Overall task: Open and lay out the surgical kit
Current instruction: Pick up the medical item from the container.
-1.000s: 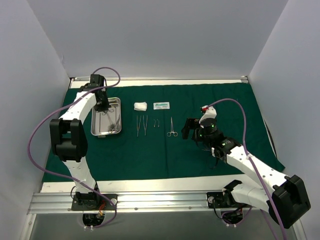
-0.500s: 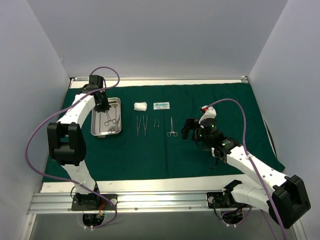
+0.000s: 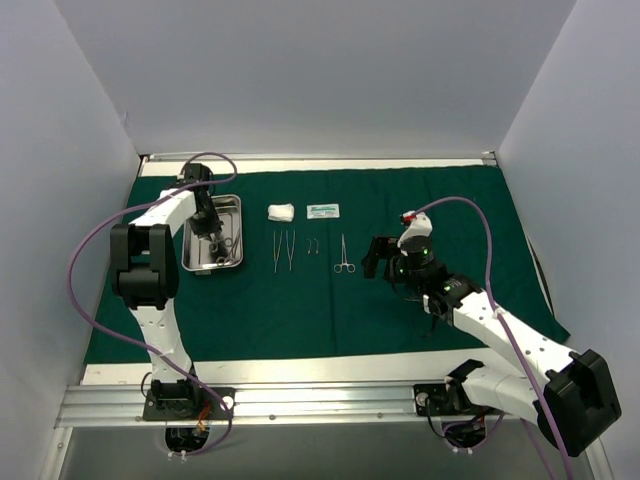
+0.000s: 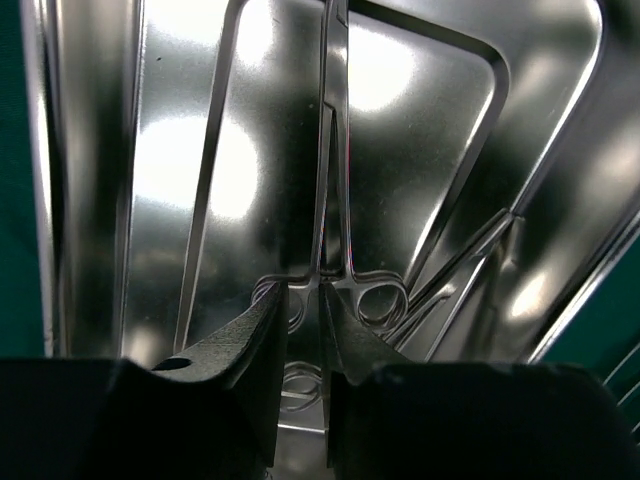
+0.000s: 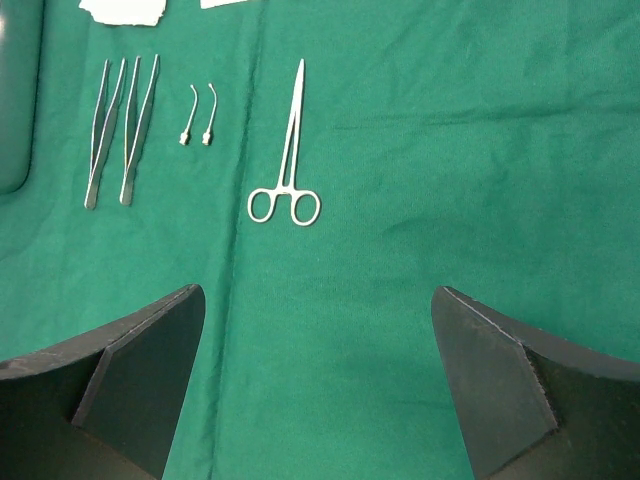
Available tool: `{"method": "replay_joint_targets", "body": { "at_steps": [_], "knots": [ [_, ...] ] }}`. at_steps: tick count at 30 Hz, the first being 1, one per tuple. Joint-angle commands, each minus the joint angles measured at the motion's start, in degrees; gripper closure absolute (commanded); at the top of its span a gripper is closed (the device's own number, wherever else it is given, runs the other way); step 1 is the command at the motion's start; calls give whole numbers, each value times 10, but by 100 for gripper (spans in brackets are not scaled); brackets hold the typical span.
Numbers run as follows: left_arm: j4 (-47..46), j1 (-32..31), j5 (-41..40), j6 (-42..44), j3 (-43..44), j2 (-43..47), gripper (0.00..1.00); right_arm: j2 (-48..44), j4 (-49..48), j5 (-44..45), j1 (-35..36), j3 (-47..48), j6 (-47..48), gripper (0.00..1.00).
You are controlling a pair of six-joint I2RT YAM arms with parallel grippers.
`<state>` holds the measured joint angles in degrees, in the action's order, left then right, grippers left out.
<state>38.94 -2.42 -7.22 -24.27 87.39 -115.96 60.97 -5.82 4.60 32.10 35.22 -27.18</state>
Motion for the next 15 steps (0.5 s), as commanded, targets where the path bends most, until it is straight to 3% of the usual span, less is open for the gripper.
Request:
{"method": "replay_joint_targets", "body": {
  "at_steps": [1,15],
  "knots": [
    [-24,1,0,-21,43,-18,73,-1,-8,2,4,9,-5,9],
    [-19,1,-17,-19,62,-66,75,-1,-6,2,5,7,-7,9]
  ]
}}
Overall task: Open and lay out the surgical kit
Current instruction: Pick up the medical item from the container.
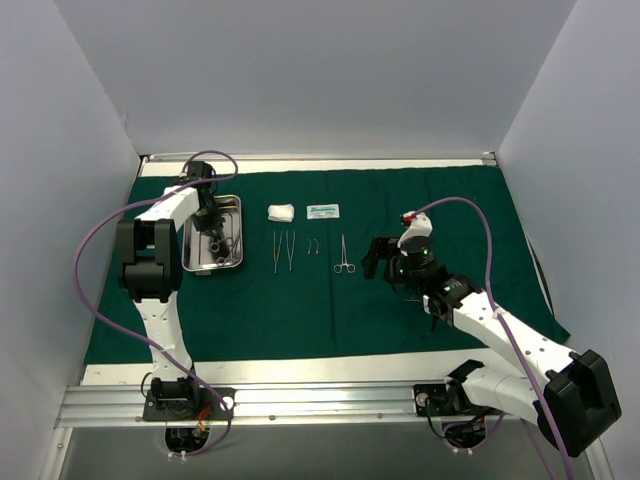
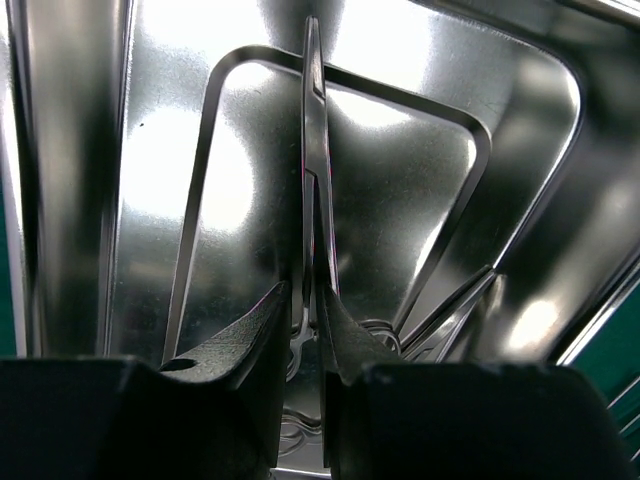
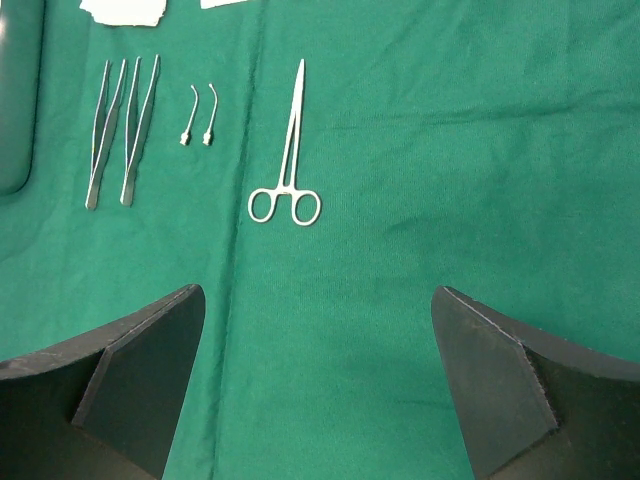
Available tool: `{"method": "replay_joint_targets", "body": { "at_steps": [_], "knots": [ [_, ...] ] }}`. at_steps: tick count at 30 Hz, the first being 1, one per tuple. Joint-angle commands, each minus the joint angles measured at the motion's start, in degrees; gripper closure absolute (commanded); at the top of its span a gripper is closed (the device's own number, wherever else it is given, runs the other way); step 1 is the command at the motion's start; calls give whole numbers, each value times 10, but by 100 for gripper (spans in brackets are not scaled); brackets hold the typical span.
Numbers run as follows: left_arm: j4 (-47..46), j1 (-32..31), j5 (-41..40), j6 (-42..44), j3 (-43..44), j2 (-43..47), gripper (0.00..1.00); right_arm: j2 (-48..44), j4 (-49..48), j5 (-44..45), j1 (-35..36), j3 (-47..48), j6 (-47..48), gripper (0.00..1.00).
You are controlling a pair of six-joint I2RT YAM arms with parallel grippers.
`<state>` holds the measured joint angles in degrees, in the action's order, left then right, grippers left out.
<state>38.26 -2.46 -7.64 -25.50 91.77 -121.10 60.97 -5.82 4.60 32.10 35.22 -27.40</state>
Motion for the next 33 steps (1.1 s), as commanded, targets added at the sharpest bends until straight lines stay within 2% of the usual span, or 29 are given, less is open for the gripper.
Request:
{"method": "replay_joint_targets", "body": {
  "at_steps": [1,9,13,17,33],
  "knots": [
    [-7,2,-18,-7,22,-18,75,-1,-6,2,4,7,-5,9],
    [23,1,-28,-10,19,-33,77,-1,-7,3,4,5,-5,9],
    [29,0,-19,-10,17,-39,84,-1,-9,1,4,4,-5,9],
    [25,-2,-11,-9,18,-35,97,-1,-9,1,5,2,-4,9],
    [9,-7,16,-8,34,17,98,0,-9,1,4,3,-5,9]
  ]
}}
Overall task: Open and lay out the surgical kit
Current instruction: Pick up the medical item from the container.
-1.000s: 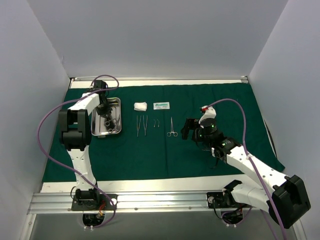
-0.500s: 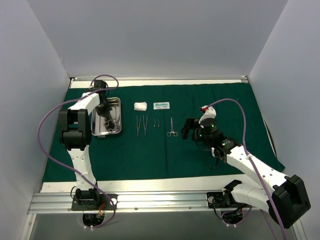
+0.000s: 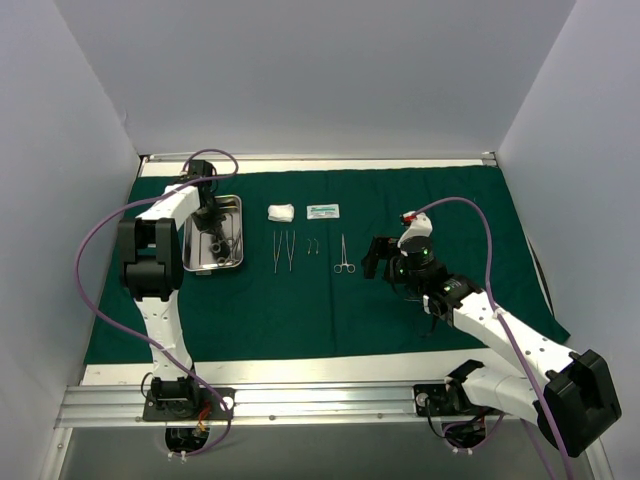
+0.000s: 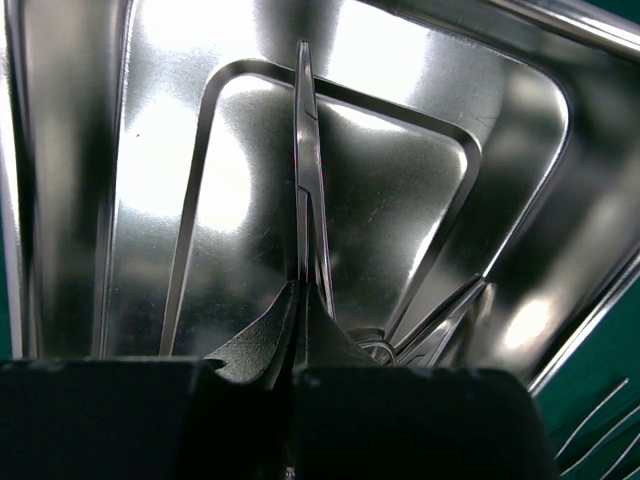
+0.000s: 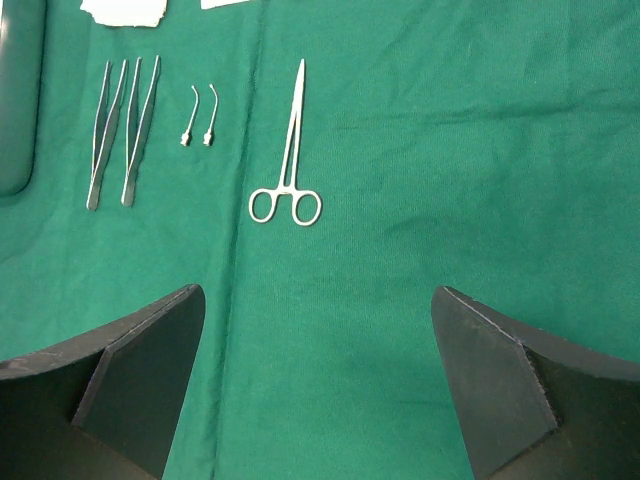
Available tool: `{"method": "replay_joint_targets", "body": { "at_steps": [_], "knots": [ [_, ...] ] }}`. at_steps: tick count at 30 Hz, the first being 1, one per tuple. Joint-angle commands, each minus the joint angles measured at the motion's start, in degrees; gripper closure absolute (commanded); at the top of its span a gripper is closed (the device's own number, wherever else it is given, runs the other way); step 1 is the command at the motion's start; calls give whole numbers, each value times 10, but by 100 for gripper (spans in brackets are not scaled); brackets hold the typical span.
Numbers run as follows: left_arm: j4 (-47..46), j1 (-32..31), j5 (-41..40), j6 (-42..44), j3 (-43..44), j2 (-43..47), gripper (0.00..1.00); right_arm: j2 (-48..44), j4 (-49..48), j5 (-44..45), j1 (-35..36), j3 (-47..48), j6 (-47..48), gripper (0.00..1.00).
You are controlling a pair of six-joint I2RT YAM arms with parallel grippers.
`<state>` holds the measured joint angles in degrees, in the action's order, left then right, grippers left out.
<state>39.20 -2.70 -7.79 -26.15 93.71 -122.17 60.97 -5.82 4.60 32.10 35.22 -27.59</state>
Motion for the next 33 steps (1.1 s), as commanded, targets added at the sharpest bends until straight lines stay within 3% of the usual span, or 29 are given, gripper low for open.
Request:
{"method": "replay_joint_targets", "body": {
  "at_steps": [1,33],
  "knots": [
    [-1,-3,17,-2,16,28,98,0,-9,1,4,4,-3,9],
    [-58,3,61,17,-29,87,98,6,-16,-20,5,13,8,9]
  ]
}}
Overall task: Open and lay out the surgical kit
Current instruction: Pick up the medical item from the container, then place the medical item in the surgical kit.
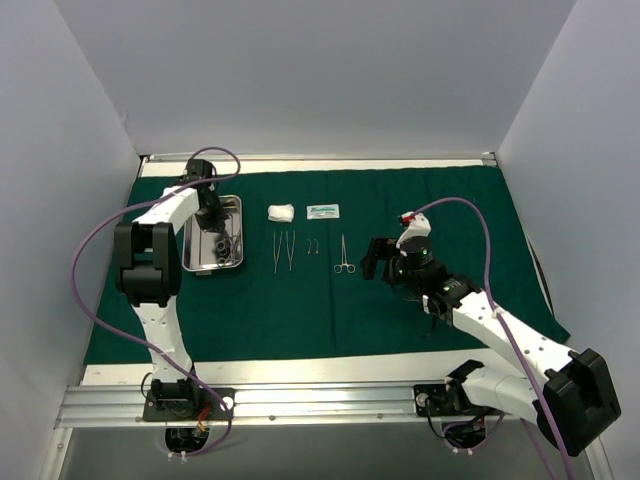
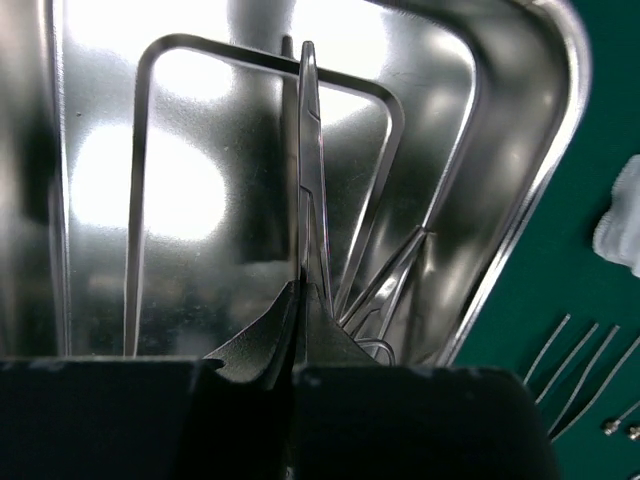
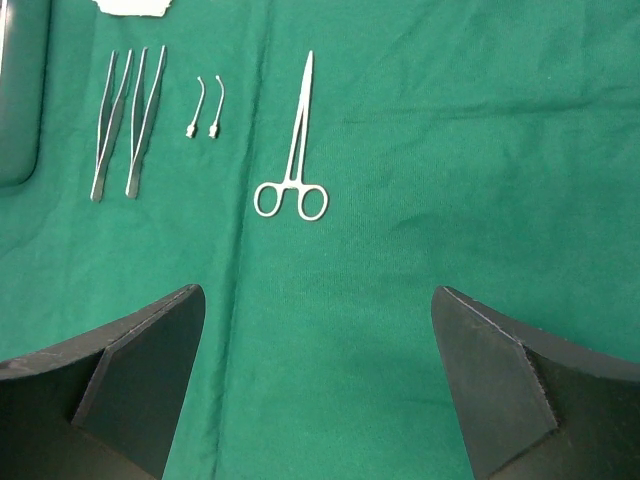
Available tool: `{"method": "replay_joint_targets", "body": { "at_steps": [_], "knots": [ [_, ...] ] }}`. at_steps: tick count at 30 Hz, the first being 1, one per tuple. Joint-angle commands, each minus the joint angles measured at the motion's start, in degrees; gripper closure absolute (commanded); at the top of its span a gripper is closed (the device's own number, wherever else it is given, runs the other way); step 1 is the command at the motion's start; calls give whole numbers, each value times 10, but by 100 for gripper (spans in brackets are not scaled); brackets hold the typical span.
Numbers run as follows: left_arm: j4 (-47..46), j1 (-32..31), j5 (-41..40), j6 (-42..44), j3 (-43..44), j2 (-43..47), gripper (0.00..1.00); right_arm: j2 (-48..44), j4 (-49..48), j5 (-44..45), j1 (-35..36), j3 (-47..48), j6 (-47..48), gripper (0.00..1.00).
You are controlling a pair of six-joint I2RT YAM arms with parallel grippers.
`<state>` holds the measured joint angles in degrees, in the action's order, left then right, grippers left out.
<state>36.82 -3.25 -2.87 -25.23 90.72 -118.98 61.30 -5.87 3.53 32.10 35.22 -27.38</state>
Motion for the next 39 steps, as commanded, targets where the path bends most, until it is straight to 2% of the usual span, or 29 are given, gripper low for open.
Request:
{"method": "replay_joint_targets", "body": {
  "at_steps": [1,9,10,18,22,29,39],
  "knots": [
    [-39,12,14,11,0,62,98,2,-16,-12,5,13,6,9],
    [-48,25,29,18,-6,90,98,2,-20,-16,11,18,8,9],
    [-52,25,52,14,-8,97,98,2,-20,-17,11,18,8,9],
    [-57,2,87,-16,-38,143,98,-7,-11,-12,13,29,10,9],
    [-63,-34,96,-40,-46,166,98,-16,-5,-8,14,34,10,9],
    [-76,-156,74,-87,-30,168,98,-52,11,4,14,33,6,9],
    [-101,-300,34,-152,51,78,98,-112,56,41,15,23,-4,9]
  ]
}}
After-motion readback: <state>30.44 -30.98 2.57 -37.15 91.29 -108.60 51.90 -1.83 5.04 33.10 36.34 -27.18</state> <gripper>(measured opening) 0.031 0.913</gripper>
